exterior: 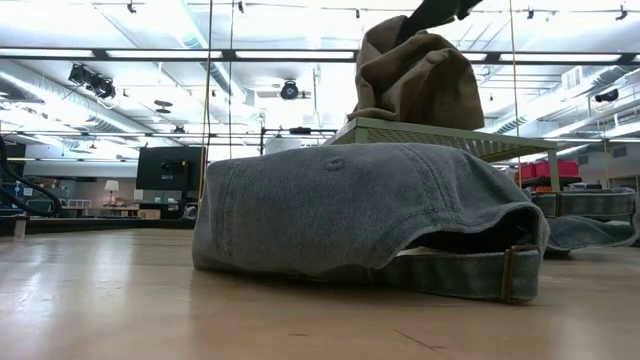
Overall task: Stack caps on shelf
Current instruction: Stack the brown cap on the brown cap on the shelf, then adjust the brown caps
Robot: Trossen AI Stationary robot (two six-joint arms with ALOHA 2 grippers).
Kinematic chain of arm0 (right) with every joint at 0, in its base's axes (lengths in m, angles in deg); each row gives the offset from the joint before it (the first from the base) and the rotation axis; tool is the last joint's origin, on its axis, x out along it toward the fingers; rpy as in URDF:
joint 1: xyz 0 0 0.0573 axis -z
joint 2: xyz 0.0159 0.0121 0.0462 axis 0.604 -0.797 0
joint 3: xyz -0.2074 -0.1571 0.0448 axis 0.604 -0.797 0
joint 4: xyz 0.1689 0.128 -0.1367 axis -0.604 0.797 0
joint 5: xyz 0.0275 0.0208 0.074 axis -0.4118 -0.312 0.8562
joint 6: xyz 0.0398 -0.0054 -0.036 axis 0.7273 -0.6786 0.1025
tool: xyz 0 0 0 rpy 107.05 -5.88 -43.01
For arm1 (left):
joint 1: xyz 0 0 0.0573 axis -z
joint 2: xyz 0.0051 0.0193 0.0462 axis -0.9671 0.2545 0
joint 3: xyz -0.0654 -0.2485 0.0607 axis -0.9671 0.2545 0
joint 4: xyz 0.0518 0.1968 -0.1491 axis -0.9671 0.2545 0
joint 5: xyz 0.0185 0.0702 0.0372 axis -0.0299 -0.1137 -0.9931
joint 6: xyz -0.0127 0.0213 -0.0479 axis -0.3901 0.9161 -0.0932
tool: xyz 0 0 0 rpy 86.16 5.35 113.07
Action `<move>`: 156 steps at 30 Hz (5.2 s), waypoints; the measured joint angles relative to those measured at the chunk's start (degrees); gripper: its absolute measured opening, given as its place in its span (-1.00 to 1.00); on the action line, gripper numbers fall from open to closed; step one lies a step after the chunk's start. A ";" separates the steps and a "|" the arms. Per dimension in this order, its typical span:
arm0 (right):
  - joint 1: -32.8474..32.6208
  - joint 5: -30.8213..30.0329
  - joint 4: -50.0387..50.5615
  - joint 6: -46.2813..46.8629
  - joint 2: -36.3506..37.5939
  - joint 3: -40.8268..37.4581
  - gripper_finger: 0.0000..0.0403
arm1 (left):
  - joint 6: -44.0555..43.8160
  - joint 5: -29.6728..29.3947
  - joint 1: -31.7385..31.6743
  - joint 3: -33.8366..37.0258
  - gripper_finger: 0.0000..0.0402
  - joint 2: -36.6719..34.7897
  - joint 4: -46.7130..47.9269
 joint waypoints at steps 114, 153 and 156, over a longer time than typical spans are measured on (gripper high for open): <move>-17.05 -2.64 5.87 28.52 -12.20 -8.32 -1.00 | 1.21 14.63 -30.64 -0.02 0.45 23.77 -21.99; -16.44 -15.98 -4.79 29.04 -12.20 -8.66 -1.00 | 27.15 -13.94 -21.08 0.01 -0.89 27.99 -25.88; -16.32 -15.94 -4.88 29.04 -12.20 -8.66 -1.00 | 27.09 -14.36 -20.49 0.01 -0.92 27.87 -25.97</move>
